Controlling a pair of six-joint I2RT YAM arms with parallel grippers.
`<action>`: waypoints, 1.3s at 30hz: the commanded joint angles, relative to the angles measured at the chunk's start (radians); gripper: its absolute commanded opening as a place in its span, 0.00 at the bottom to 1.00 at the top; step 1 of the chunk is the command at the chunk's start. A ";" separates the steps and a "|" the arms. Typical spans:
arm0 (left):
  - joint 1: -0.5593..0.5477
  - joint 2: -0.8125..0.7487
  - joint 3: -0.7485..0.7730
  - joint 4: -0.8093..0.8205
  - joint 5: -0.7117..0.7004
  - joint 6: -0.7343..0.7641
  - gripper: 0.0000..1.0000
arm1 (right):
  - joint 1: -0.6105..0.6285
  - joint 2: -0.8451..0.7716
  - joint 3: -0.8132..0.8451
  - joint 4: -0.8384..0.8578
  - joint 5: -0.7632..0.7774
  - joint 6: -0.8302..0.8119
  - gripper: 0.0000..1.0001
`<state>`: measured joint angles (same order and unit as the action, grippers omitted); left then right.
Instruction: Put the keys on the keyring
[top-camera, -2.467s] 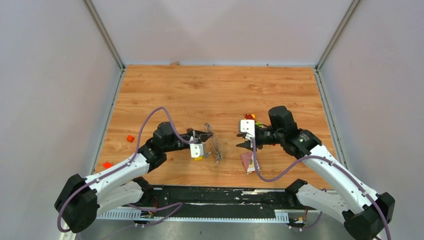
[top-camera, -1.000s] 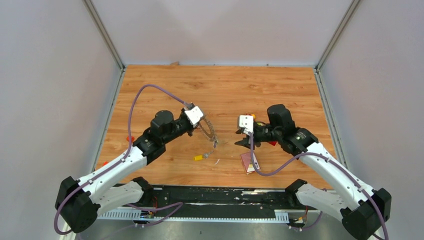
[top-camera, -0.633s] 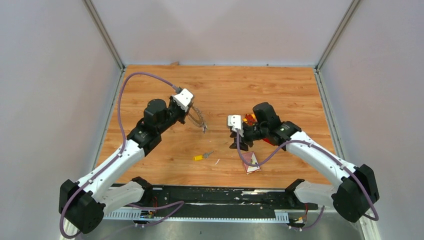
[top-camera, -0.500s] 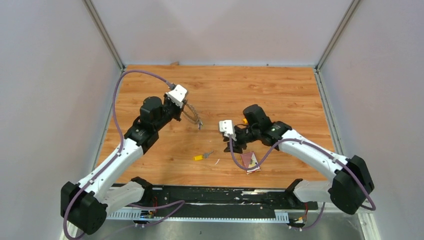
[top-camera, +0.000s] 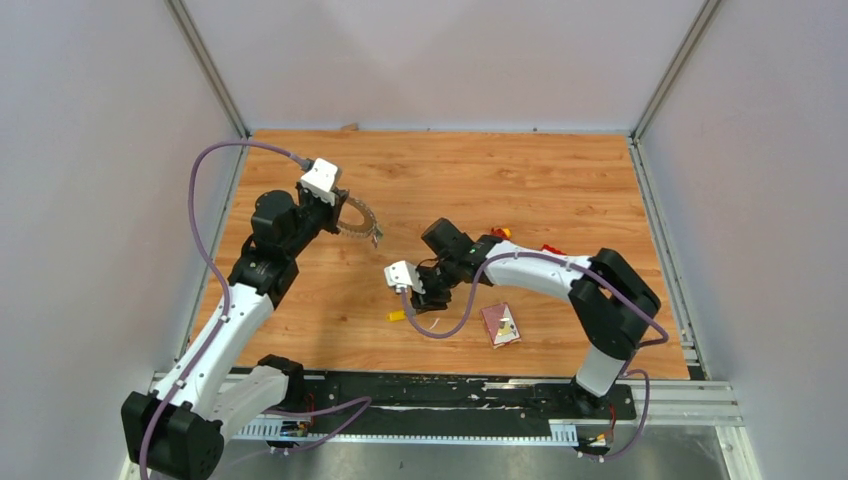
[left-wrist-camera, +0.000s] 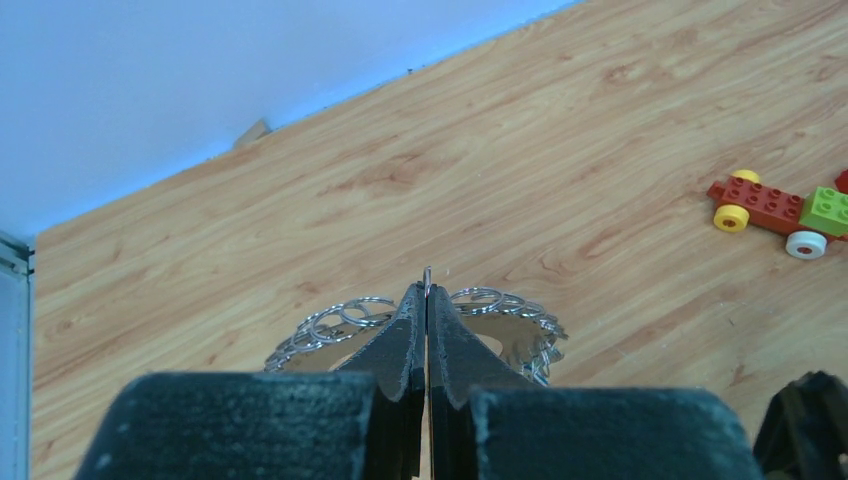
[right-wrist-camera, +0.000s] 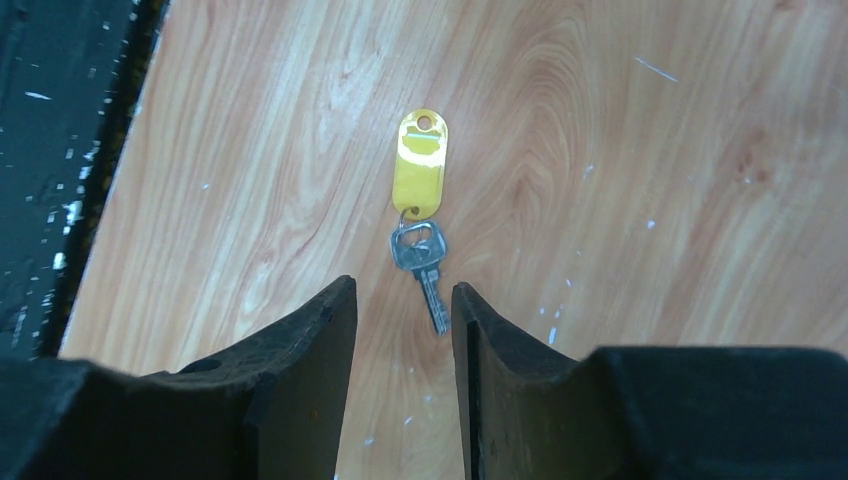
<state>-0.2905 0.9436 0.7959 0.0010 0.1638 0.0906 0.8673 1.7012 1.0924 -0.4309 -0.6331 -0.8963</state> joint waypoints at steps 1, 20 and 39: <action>0.011 -0.021 0.005 0.053 0.032 -0.028 0.00 | 0.039 0.081 0.081 -0.017 0.053 -0.074 0.40; 0.013 -0.018 0.000 0.057 0.056 -0.039 0.00 | 0.137 0.222 0.186 -0.081 0.244 -0.089 0.26; 0.013 -0.014 -0.012 0.071 0.094 -0.045 0.00 | 0.131 0.194 0.228 -0.123 0.202 -0.036 0.00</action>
<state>-0.2852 0.9436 0.7799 0.0006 0.2348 0.0643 0.9981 1.9144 1.2736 -0.5415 -0.3954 -0.9581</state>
